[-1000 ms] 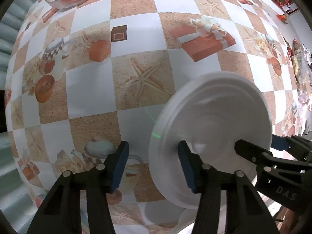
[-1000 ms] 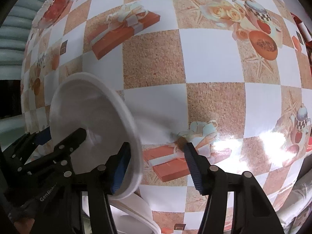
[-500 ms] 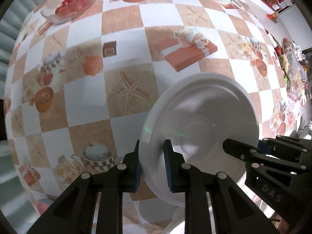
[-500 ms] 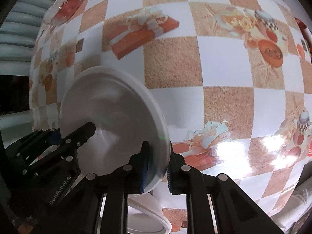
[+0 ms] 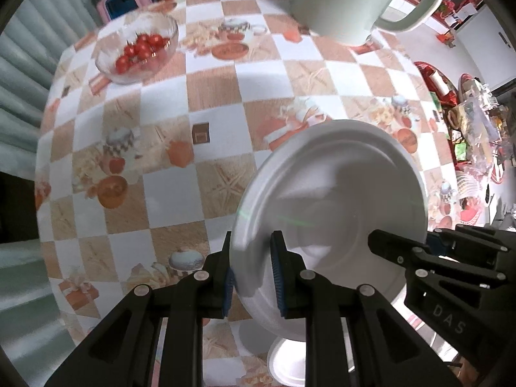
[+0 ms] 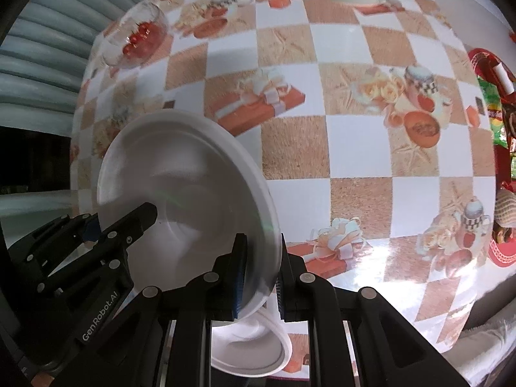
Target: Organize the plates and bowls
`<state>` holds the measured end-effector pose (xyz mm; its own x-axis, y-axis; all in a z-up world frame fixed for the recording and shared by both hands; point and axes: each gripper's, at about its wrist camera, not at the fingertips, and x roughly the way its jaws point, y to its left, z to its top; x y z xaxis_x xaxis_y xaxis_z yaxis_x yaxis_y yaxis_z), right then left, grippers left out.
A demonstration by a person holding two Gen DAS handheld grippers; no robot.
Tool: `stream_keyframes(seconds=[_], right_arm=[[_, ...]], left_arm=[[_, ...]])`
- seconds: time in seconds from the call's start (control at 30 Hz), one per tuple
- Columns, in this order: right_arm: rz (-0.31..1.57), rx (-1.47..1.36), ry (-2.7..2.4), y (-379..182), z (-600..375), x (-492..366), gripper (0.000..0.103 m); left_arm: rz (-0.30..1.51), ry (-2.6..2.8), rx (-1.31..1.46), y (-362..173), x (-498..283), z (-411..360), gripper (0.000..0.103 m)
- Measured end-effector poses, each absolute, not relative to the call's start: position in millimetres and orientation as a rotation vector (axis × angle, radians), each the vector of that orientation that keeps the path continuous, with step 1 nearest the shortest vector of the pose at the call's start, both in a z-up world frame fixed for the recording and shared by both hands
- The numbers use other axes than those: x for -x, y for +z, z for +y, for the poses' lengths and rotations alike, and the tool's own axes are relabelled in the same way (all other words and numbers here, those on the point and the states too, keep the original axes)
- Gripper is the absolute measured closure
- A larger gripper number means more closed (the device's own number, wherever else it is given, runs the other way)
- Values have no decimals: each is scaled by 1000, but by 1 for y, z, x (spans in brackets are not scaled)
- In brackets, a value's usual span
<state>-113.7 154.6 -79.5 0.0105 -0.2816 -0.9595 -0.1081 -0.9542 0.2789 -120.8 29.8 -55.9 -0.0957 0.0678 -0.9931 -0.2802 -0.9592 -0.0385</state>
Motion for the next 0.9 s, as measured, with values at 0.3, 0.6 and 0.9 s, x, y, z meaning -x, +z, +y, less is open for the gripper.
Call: stream_keyframes(seconds=[0.3, 0.6, 0.9], right_arm=[[-440, -2102, -2159, -39, 167, 94, 86], [-523, -2120, -2177, -24, 170, 48, 86], [-597, -2218, -2151, -37, 170, -2, 86]], left_arm=[[282, 2182, 1841, -20, 98, 35, 81], [323, 2136, 1791, -3, 59, 38, 81], [448, 1999, 1804, -26, 11, 43, 80]])
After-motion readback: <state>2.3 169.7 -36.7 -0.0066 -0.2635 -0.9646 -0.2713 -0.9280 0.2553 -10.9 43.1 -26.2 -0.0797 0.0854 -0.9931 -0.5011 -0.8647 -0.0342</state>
